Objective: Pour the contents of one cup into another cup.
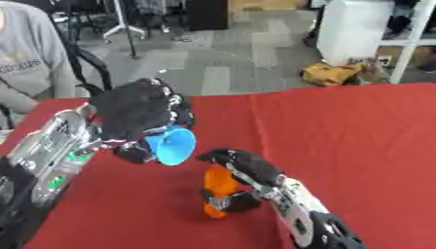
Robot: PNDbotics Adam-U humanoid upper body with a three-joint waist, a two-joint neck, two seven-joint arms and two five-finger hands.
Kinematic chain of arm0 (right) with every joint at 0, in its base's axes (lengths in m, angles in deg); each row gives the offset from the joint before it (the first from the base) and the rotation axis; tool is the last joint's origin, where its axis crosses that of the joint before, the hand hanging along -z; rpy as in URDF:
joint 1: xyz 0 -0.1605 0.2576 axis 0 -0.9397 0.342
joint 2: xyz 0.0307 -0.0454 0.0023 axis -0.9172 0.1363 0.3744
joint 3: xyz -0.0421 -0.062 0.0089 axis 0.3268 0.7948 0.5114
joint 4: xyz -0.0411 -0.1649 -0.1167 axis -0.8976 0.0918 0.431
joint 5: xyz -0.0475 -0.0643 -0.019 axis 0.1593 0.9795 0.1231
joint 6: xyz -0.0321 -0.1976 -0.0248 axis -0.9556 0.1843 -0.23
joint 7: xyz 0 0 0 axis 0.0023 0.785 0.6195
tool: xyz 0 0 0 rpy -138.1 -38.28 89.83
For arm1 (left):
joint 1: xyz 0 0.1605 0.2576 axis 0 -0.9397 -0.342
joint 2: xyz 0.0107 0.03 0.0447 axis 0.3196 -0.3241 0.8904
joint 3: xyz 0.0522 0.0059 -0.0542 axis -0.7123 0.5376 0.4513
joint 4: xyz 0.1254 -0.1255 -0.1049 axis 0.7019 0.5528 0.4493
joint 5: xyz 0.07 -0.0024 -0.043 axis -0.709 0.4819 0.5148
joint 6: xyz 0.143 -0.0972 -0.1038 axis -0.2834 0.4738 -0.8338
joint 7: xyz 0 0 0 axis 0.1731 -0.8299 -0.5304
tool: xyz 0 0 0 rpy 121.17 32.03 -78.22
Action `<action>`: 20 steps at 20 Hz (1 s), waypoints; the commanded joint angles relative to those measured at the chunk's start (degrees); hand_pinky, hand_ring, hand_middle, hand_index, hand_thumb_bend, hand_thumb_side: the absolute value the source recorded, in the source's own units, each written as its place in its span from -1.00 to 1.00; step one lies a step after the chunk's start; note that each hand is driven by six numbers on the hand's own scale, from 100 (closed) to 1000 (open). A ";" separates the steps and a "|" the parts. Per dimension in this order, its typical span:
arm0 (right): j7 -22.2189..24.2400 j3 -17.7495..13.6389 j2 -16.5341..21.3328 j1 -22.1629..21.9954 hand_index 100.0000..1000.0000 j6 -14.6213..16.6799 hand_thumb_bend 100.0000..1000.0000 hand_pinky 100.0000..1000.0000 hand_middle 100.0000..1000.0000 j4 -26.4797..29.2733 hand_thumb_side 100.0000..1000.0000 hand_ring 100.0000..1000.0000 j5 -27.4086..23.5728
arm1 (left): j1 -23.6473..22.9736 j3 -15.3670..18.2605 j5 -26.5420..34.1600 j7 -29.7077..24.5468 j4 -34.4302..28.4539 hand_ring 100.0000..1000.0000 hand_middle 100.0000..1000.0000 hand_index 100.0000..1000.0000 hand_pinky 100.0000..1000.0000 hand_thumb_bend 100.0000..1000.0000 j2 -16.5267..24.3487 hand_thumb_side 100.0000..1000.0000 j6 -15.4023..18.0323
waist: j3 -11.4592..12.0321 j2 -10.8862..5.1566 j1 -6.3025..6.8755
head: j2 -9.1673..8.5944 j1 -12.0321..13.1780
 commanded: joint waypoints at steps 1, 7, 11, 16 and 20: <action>0.87 -1.06 1.80 0.68 0.84 -1.10 -0.96 0.32 0.54 3.03 -0.10 0.45 -2.72 | -0.05 3.83 5.82 1.95 -0.31 -0.70 -0.56 0.16 -0.52 0.27 0.02 -1.00 -4.02 | -0.20 -1.15 -0.17 | -0.77 0.10; 3.17 -0.73 2.42 0.51 0.85 -1.93 -1.00 0.30 0.53 6.52 -0.16 0.43 -6.74 | -2.51 7.06 15.35 2.51 0.22 -0.76 -0.60 0.16 -0.60 0.27 -0.61 -1.00 -8.56 | -0.03 -1.25 -0.53 | -0.91 0.06; 4.83 0.07 2.73 0.45 0.85 -1.96 -1.00 0.29 0.53 9.44 -0.17 0.41 -9.24 | -4.01 8.66 22.54 1.52 1.13 -0.78 -0.62 0.15 -0.64 0.27 -0.88 -1.00 -10.88 | 0.04 -1.33 -0.76 | -0.88 -0.05; 7.42 0.93 3.84 0.09 0.85 -1.86 -0.96 0.31 0.53 13.10 -0.13 0.43 -11.82 | -5.39 10.51 30.77 1.88 2.40 -0.80 -0.64 0.15 -0.67 0.32 -1.10 -1.00 -13.53 | -0.25 -1.39 -1.26 | -0.73 0.10; 9.44 1.98 6.11 -0.64 0.85 -1.45 -0.86 0.32 0.54 17.19 -0.05 0.44 -14.29 | -5.45 10.28 46.32 3.08 8.82 -0.72 -0.58 0.16 -0.61 0.27 -0.81 -1.00 -14.32 | -1.08 -1.50 -1.93 | -0.71 0.79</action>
